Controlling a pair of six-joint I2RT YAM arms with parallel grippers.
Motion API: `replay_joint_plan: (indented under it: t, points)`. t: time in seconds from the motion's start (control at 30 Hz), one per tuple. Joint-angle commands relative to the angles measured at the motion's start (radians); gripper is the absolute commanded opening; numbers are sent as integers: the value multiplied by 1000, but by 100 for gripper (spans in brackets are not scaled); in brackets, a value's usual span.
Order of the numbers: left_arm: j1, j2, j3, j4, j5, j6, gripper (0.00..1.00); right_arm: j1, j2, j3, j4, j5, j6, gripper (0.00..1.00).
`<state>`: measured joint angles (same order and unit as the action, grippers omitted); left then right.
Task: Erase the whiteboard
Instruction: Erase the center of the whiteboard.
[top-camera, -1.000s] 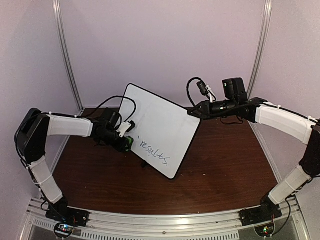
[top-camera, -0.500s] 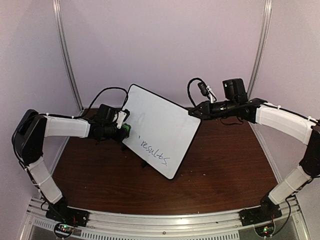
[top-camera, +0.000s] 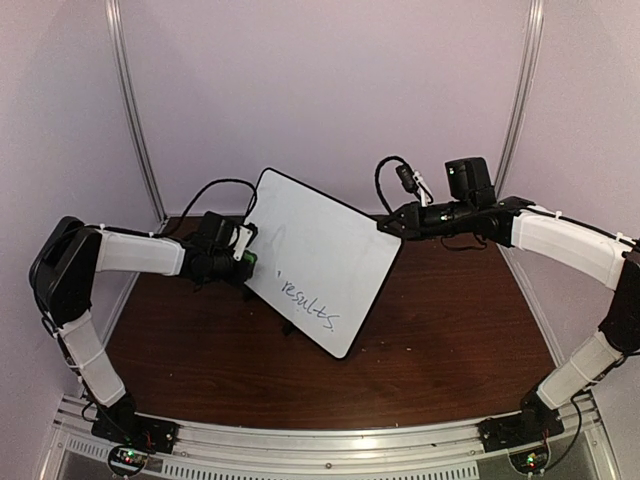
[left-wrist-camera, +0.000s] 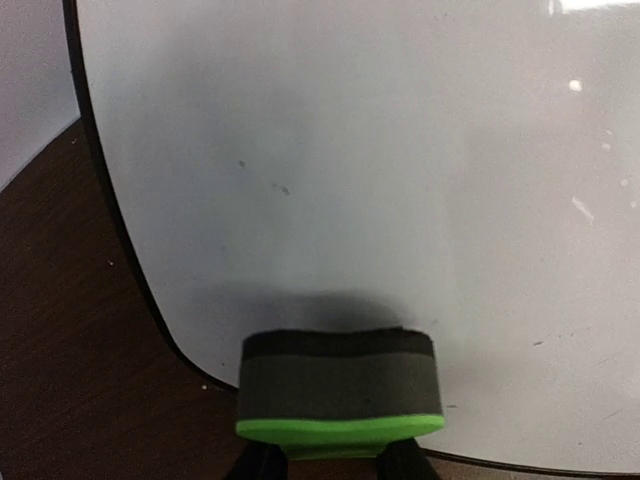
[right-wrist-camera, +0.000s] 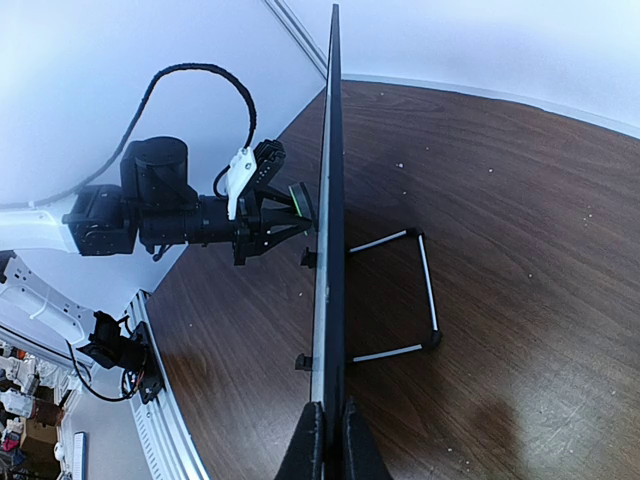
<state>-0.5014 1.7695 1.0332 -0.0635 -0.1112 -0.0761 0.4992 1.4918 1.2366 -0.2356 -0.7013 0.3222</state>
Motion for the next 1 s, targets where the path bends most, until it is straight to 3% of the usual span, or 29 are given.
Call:
replay_joint_plan:
  t: [0.0,0.4,0.53,0.7,0.97]
  points:
    - [-50,34,23,16,64,22,14,41,5,-6,12,-107,-49,0]
    - [-123,27,45,13,196,51,14,47,18,0,11,-107,-49,0]
    - [-120,33,61,-18,-2,32,9,49,22,5,8,-106,-48,0]
    - [-40,53,124,-112,-175,-7,7,52,24,9,2,-104,-51,0]
    - [6,89,217,-134,-189,45,8,56,28,18,-6,-103,-54,0]
